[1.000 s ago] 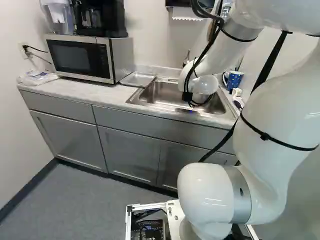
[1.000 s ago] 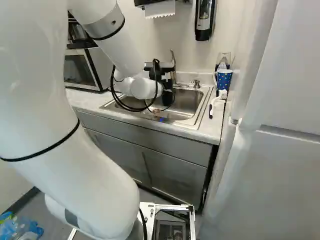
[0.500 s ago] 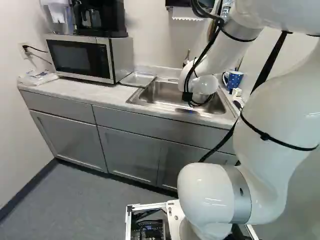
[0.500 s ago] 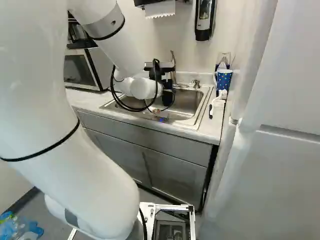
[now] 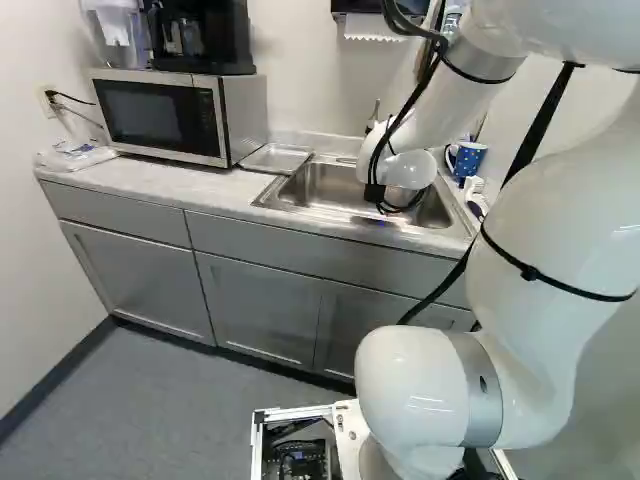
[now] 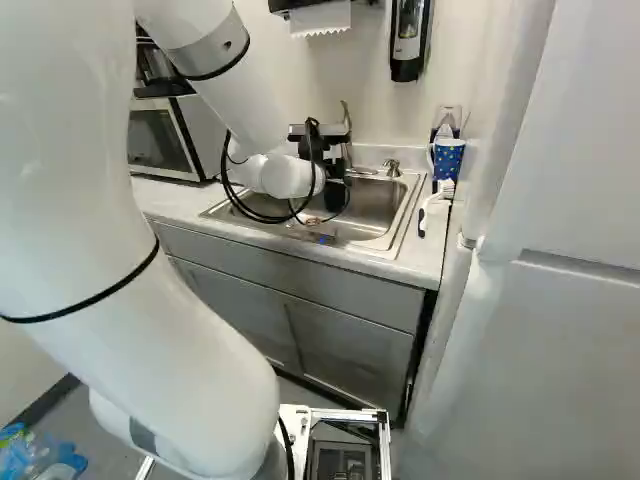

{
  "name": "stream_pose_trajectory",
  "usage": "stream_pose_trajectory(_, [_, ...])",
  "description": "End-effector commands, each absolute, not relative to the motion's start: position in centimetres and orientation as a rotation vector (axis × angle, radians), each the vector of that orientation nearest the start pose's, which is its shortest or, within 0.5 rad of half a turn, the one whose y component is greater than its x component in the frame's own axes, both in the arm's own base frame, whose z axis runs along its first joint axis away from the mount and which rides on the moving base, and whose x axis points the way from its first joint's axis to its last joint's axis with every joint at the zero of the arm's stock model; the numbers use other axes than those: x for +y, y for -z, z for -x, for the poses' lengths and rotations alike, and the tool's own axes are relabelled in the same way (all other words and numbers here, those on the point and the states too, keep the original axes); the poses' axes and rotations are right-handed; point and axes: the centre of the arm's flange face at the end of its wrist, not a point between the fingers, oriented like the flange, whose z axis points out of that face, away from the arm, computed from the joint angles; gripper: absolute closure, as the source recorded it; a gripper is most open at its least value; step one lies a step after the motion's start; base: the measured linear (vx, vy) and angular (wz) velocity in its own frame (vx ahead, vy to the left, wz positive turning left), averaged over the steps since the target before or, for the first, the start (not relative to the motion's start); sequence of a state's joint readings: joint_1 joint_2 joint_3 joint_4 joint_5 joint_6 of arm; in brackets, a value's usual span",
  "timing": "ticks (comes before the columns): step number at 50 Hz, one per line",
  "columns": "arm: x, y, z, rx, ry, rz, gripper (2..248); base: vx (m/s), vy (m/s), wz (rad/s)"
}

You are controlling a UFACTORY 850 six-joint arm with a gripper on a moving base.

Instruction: Rinse the cup and place it in the tray

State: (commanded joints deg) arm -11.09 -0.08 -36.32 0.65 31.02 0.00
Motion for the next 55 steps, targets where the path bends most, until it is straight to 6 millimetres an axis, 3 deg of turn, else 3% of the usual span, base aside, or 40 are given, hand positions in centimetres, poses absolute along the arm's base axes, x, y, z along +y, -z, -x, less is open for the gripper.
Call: stream_pose_trajectory(55, [-8.83,-46.43,-44.77,0.280,1.793,2.694,125,0.000,0.000,0.000])
